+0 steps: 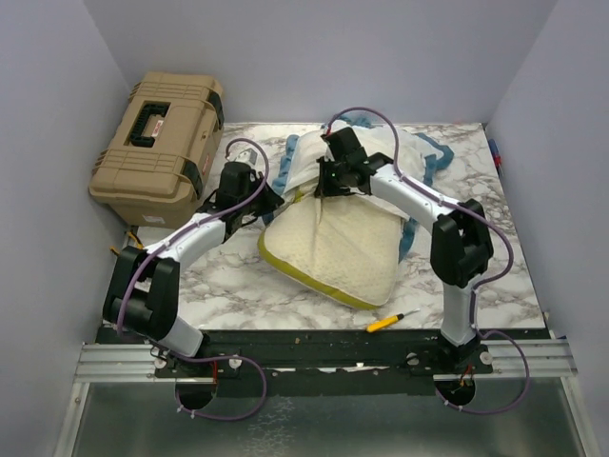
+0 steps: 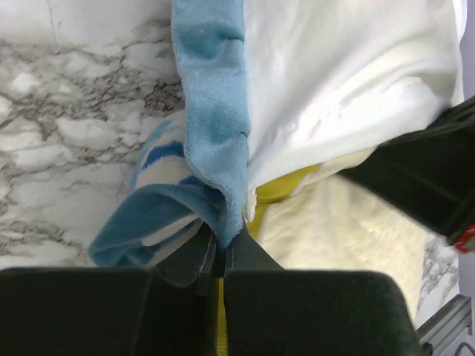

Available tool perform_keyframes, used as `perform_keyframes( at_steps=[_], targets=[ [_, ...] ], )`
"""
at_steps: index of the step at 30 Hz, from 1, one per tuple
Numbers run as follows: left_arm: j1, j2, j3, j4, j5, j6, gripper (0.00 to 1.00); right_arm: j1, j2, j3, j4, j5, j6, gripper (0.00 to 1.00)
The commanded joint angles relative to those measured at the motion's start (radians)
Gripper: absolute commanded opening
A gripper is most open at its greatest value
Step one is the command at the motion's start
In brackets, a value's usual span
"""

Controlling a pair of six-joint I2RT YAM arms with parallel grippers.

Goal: Put the pillow into the pillowcase

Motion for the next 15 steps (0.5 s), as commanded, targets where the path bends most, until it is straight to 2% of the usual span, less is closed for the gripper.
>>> perform_keyframes(
  at_steps=[1,5,12,15],
  targets=[
    [-0.005,-0.069,-0.1,-0.126,0.002,0.002,0.0,-0.103,-0.075,-0.004,0.138,0.209,-0.043,0.0],
    [-0.044,-0.14,-0.163,-0.125,0.006,-0.032,0.0,-0.126,-0.048,0.005,0.144,0.191,-0.018,0.0],
    [-0.215,-0.262,-0.222,-0.125,-0.062,-0.131,0.0,-0.126,0.024,0.049,0.199,0.159,0.011,0.0],
    [-0.239,-0.309,-0.252,-0.123,-0.074,-0.178,0.0,-0.127,0.067,0.075,0.198,0.131,-0.02,0.0]
  ],
)
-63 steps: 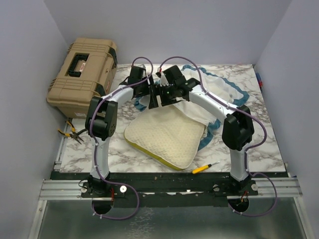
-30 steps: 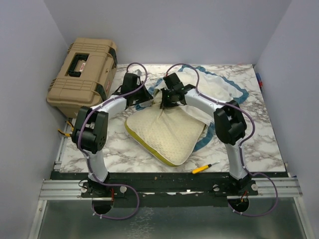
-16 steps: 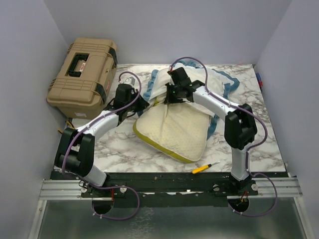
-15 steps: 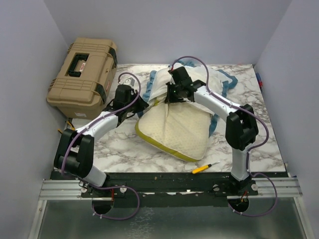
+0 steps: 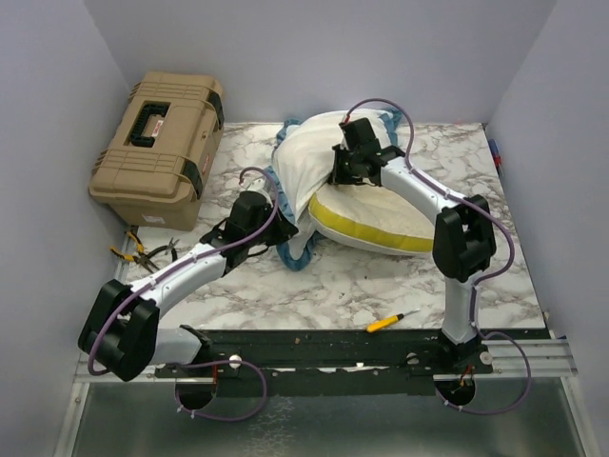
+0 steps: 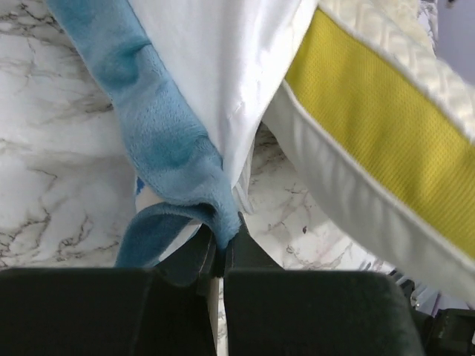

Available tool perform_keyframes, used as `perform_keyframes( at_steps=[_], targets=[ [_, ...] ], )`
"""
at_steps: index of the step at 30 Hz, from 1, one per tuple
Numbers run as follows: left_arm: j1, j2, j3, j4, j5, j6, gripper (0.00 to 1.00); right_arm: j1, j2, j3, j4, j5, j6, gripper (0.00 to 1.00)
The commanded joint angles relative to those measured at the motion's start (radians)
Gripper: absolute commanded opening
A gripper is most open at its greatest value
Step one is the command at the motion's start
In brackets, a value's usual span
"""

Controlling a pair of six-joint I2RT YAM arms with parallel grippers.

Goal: Put the pillow into the pillowcase

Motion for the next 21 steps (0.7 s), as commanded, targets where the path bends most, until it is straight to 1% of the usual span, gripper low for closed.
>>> perform_keyframes(
  at_steps=[1,2,3,4,6,8,10,12,14,16,21],
  targets=[
    [-0.041,-0.093,-0.059,-0.082,-0.003,-0.097,0.0,-0.03,0.086,0.081,0.139,0.072,-0.048,0.0],
    [-0.04,-0.113,-0.068,-0.082,-0.011,-0.111,0.0,-0.03,0.092,0.087,0.121,0.05,-0.064,0.01],
    [-0.04,-0.124,-0.077,-0.082,-0.02,-0.126,0.0,-0.029,0.088,0.074,0.112,0.028,-0.069,0.05],
    [-0.04,-0.131,-0.083,-0.083,-0.029,-0.143,0.0,-0.029,0.075,0.052,0.109,0.001,-0.071,0.13],
    [-0.041,-0.133,-0.088,-0.08,-0.033,-0.169,0.0,-0.03,0.033,-0.005,0.105,-0.057,-0.076,0.37],
    [-0.041,-0.119,-0.084,-0.08,-0.028,-0.187,0.0,-0.03,-0.02,-0.053,0.076,-0.114,-0.081,0.54],
    [-0.04,-0.098,-0.078,-0.081,-0.017,-0.197,0.0,-0.03,-0.084,-0.127,0.084,-0.172,-0.082,0.68],
    [-0.041,-0.077,-0.068,-0.081,-0.004,-0.196,0.0,-0.029,-0.142,-0.184,0.075,-0.208,-0.08,0.79],
    [-0.042,-0.062,-0.062,-0.08,0.007,-0.193,0.0,-0.029,-0.178,-0.212,0.047,-0.244,-0.078,0.84],
    [-0.042,-0.05,-0.055,-0.081,0.014,-0.192,0.0,-0.02,-0.2,-0.227,0.012,-0.259,-0.089,0.87],
    [-0.042,-0.03,-0.042,-0.08,0.024,-0.19,0.0,0.029,-0.247,-0.277,-0.025,-0.254,-0.12,0.89]
  ],
)
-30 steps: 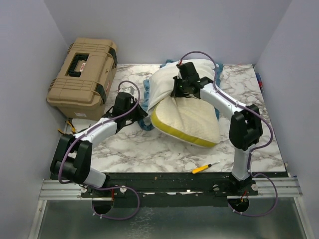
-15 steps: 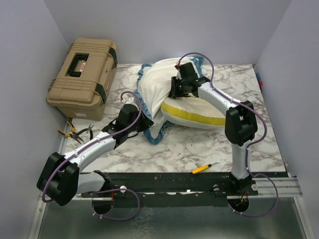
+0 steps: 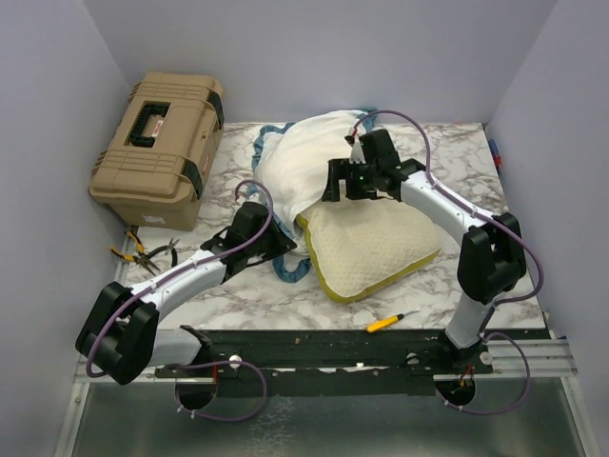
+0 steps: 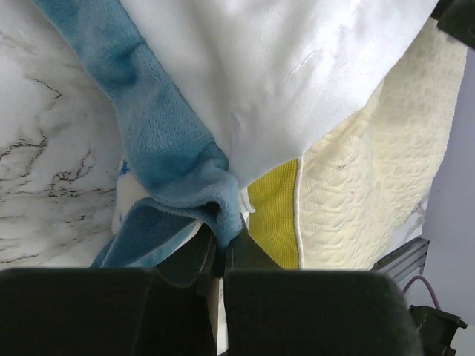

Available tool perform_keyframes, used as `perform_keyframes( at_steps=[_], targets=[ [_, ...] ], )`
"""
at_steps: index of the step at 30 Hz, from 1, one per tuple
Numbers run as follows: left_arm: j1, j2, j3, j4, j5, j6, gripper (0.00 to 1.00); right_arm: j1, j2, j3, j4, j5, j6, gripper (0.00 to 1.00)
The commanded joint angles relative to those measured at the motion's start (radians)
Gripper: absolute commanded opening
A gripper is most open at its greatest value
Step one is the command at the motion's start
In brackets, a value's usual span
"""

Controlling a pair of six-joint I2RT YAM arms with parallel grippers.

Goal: Put the pillow into the pillowcase

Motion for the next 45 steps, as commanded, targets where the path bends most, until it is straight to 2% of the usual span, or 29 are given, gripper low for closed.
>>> perform_keyframes(
  at_steps=[1,8,10,12,14,17,20,29,40,45],
  targets=[
    [-0.007,0.013,0.033,-0.016,0.051,-0.011,0.0,0.052,-0.047,-0.05,-0.053,-0.03,-0.046,0.89],
    [-0.007,0.006,0.035,-0.011,0.053,-0.024,0.0,0.161,-0.034,-0.127,-0.023,-0.028,-0.02,0.89],
    [-0.007,0.001,0.038,-0.011,0.055,-0.027,0.0,0.183,-0.001,-0.13,0.006,-0.005,0.012,0.85],
    [-0.008,-0.003,0.04,-0.01,0.06,-0.029,0.0,0.187,0.039,-0.112,0.037,0.019,0.042,0.64],
    [-0.007,-0.013,0.044,-0.01,0.067,-0.033,0.0,0.188,0.071,-0.071,0.067,0.048,0.069,0.5],
    [-0.007,-0.033,0.053,-0.008,0.084,-0.043,0.0,0.187,0.092,-0.008,0.133,0.077,0.111,0.18],
    [-0.007,-0.061,0.069,-0.008,0.107,-0.055,0.0,0.184,0.094,0.046,0.204,0.097,0.169,0.01],
    [-0.019,-0.159,0.088,-0.062,0.127,-0.074,0.0,0.143,0.119,0.121,0.416,0.103,0.414,0.0],
    [-0.101,-0.279,-0.077,-0.17,0.099,-0.112,0.0,0.119,0.226,0.148,0.629,0.189,0.581,0.0],
    [-0.141,-0.285,-0.095,-0.175,0.094,-0.119,0.0,0.122,0.322,0.24,0.619,0.045,0.58,0.0]
  ],
)
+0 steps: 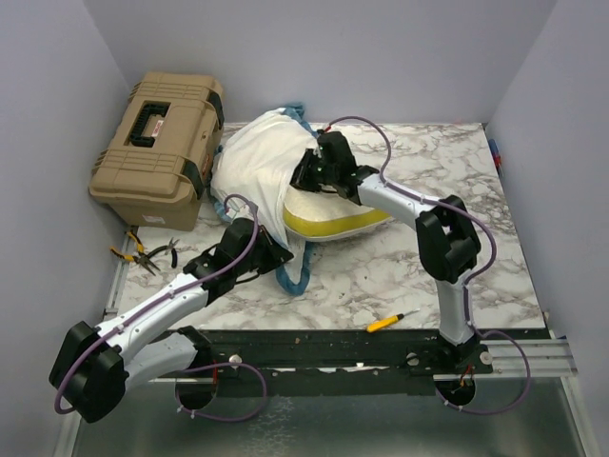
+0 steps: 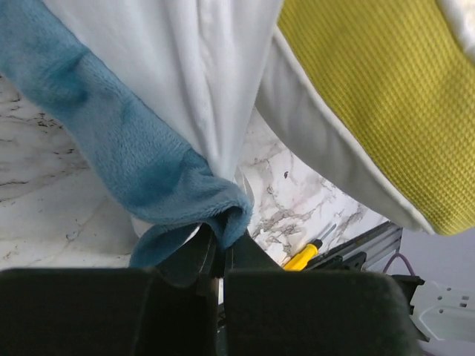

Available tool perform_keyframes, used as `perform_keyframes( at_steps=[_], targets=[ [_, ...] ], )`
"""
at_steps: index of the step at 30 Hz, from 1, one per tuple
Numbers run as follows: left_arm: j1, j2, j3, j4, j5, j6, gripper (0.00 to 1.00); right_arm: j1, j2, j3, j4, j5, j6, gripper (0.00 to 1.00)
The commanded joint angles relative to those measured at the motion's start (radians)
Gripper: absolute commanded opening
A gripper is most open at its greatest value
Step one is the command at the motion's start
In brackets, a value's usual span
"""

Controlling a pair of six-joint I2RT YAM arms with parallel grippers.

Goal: Put the pillow into the pillowcase

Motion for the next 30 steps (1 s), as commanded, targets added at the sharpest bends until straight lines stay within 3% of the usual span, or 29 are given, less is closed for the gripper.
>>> perform_keyframes(
  at_steps=[1,4,6,8,12,14,19,25,28,30],
  targets=[
    [-0.061,-0.033,-0.009,-0.061,0.135,-0.03,0.0,-0.018,0.082,0.118,0.192,-0.038,0.011,0.0],
    [-0.061,-0.045,-0.01,-0.062,0.103,-0.038,0.0,-0.019,0.045,0.058,0.142,-0.097,-0.075,0.1],
    [-0.061,-0.049,-0.008,-0.061,0.079,-0.048,0.0,-0.019,-0.008,0.007,0.065,-0.109,-0.169,0.34],
    [-0.061,-0.05,-0.001,-0.06,0.068,-0.054,0.0,-0.019,-0.073,-0.044,-0.032,-0.101,-0.266,0.52],
    [-0.06,-0.033,0.012,-0.06,0.065,-0.042,0.0,-0.021,-0.208,-0.129,-0.184,-0.035,-0.406,0.8],
    [-0.06,-0.023,0.016,-0.06,0.066,-0.035,0.0,-0.022,-0.259,-0.154,-0.244,-0.023,-0.446,0.89],
    [-0.06,-0.004,0.024,-0.059,0.074,-0.023,0.0,-0.019,-0.322,-0.227,-0.362,-0.09,-0.525,0.93],
    [-0.06,-0.007,0.029,-0.058,0.077,-0.027,0.0,0.021,-0.288,-0.325,-0.345,-0.232,-0.55,0.9],
    [-0.06,-0.01,0.034,-0.059,0.075,-0.032,0.0,0.071,-0.238,-0.307,-0.335,-0.268,-0.566,0.83],
    [-0.06,-0.011,0.038,-0.058,0.077,-0.036,0.0,0.088,-0.202,-0.295,-0.298,-0.299,-0.546,0.66]
  ],
)
